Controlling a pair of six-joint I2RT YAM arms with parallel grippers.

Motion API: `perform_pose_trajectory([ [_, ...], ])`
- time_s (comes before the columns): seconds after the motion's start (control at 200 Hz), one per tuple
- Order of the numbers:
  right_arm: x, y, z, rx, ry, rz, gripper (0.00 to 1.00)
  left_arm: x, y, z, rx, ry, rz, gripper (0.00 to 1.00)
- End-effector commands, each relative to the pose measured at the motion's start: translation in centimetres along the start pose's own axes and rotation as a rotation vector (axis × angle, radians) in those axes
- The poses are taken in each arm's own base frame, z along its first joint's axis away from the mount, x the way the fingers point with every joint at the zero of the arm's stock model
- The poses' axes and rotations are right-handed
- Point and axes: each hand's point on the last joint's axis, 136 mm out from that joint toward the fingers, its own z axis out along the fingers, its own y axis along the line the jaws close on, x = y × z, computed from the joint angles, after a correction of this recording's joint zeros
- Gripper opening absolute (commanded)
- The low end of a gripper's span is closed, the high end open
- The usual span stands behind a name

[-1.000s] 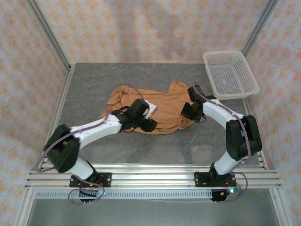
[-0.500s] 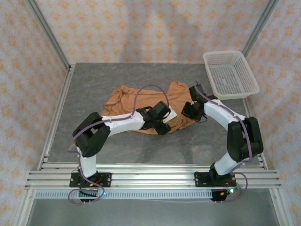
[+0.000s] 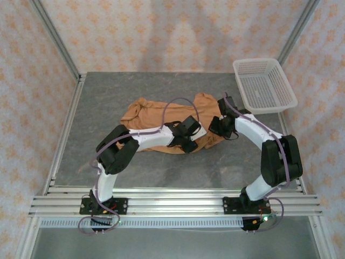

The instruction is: Fold the inside-out t-shirt

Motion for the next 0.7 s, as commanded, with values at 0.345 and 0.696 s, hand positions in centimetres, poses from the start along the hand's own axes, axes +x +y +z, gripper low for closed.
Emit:
perform_pose_trajectory([
  [0.345,0.9,-1.2,-2.9,0.006,-0.02,-0.048,0.0,0.6,4.0,-1.0,-0.069,0.05,-0.074,0.5],
  [0.696,0.3,-1.5,-3.3,0.016,-0.023,-0.048,0.0,2.1,3.9,-1.8,-0.057,0.09,-0.061,0.64],
])
